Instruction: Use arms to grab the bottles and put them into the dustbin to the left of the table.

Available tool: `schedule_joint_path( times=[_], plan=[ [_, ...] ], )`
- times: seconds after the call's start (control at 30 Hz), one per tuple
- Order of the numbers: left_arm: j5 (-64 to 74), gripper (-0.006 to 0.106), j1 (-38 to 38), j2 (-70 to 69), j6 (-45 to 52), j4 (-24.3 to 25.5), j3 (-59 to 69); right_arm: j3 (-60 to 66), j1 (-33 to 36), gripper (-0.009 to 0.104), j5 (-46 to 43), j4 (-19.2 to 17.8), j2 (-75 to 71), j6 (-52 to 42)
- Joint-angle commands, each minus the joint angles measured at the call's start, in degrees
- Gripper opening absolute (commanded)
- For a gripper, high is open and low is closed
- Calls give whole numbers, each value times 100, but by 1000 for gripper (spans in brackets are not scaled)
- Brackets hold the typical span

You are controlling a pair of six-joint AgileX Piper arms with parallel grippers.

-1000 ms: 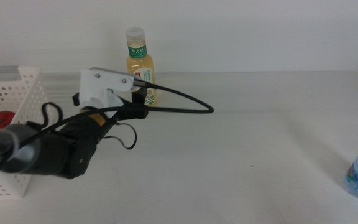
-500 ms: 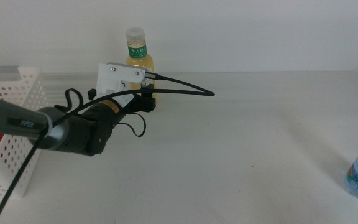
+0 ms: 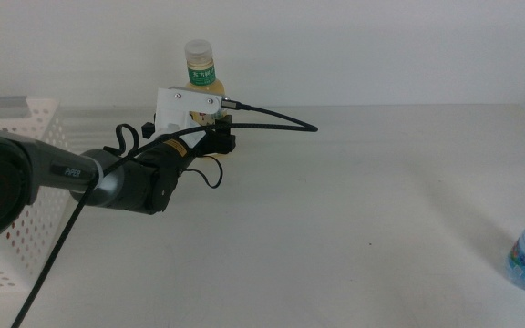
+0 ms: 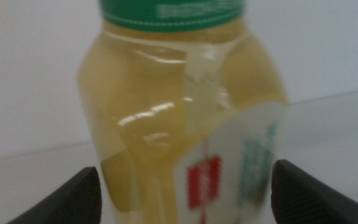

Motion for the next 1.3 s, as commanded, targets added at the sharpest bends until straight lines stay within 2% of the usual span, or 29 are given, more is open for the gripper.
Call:
schedule_joint_path(
  times=[0.0,0.6,0.7,0.73,0.97,1.27],
  plan=[
    [-407,90,52,-240,-34,-38,-296,-48,-30,63,-438,-54,-155,-55],
    [-450,88,127,291,-143,-50,-1083,-48,-30,63,-439,-54,-155,-55],
    [-450,75,132,310,-320,-63,-1089,-48,-30,63,-439,-54,-155,-55],
    [-476,67,138,310,-320,-57,-1089,-48,-30,63,-439,-54,-155,-55],
    [-758,-5,108,218,-288,17,-990,-48,-30,63,-439,-54,-155,-55],
    [-889,-5,108,-753,85,-91,-4,-48,-30,63,-439,-54,-155,-55]
  ],
)
